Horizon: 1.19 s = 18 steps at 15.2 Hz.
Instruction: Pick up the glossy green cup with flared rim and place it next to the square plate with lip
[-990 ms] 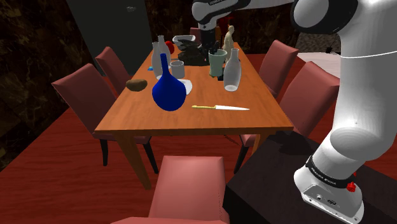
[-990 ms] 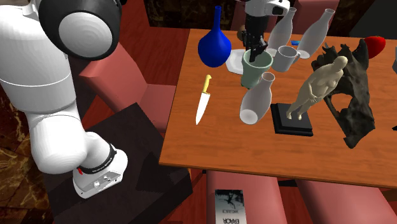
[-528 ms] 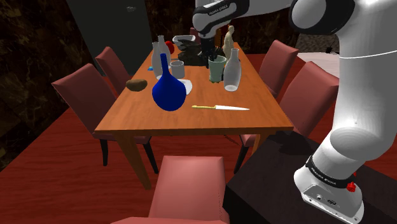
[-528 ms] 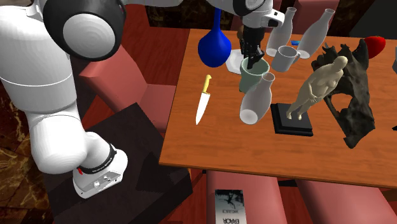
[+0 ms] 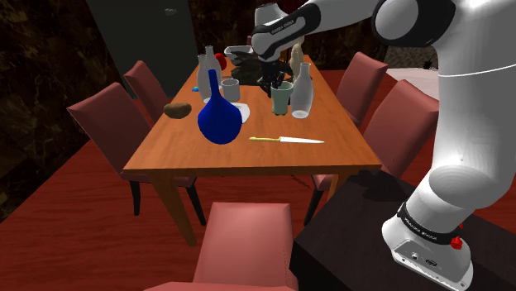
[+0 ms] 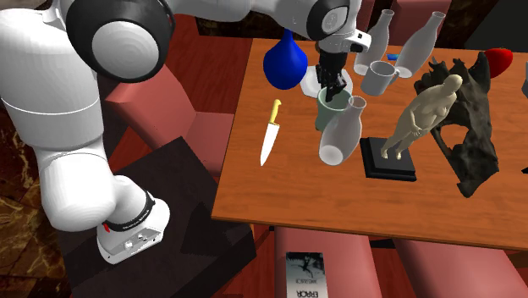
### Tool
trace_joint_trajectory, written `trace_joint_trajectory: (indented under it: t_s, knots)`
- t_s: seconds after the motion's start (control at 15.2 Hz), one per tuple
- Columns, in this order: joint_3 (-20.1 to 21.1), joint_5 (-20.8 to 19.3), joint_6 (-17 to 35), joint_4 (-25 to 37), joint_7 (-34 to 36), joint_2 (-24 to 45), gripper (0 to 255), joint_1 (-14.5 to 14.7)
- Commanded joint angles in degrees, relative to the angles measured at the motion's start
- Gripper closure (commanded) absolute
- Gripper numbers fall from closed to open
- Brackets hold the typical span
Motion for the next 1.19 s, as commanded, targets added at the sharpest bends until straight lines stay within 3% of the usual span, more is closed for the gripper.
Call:
trace_joint_trajectory:
  t_s: [0.0,0.59,0.66,0.99,1.12]
  knots:
    - [0.0,-0.1,1.2,-0.7,0.2,0.6,255,0.0]
    - [0.0,-0.1,2.1,-1.2,0.3,0.9,255,0.0]
    - [0.0,-0.1,2.1,-1.2,0.3,0.9,0,0.0]
    - [0.0,-0.1,2.1,-1.2,0.3,0.9,0,0.0]
    - [0.1,0.0,-1.2,0.7,0.2,-0.4,0,0.2]
